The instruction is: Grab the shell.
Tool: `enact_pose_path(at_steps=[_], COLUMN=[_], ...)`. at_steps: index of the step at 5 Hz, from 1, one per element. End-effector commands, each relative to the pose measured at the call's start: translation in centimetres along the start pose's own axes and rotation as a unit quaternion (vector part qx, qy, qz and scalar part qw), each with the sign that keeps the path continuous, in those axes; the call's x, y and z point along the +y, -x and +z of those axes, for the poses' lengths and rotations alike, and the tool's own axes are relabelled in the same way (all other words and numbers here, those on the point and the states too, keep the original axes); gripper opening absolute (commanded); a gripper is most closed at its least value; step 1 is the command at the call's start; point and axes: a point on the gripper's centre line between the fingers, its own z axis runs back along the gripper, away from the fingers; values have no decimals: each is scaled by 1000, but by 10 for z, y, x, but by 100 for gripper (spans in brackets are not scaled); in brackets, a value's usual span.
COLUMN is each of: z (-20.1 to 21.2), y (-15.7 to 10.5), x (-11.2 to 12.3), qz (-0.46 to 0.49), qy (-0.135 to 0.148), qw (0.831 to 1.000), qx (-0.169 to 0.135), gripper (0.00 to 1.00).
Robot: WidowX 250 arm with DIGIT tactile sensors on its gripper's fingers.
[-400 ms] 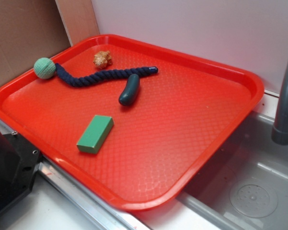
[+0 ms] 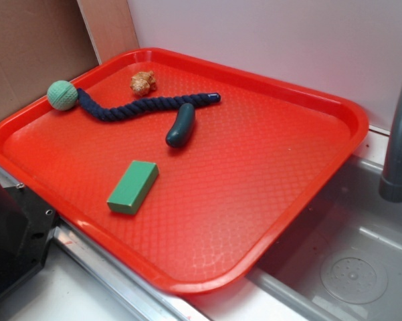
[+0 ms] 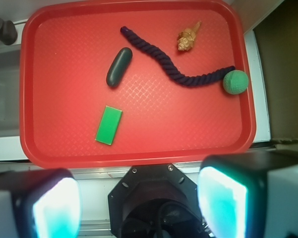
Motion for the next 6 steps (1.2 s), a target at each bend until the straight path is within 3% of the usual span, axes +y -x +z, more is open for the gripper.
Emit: enact_pose_path(at_steps=[1,3,5,6], z=[-20,-51,-93,-115], y=[-37,-74,-102,-116], x=[29,71,100,108], qz=[147,270,347,343], qy=[-8,-15,-45,-29], qw=[988,959,930,933], qx=[-37,-90,-109,-103], gripper=[100,100,100,100])
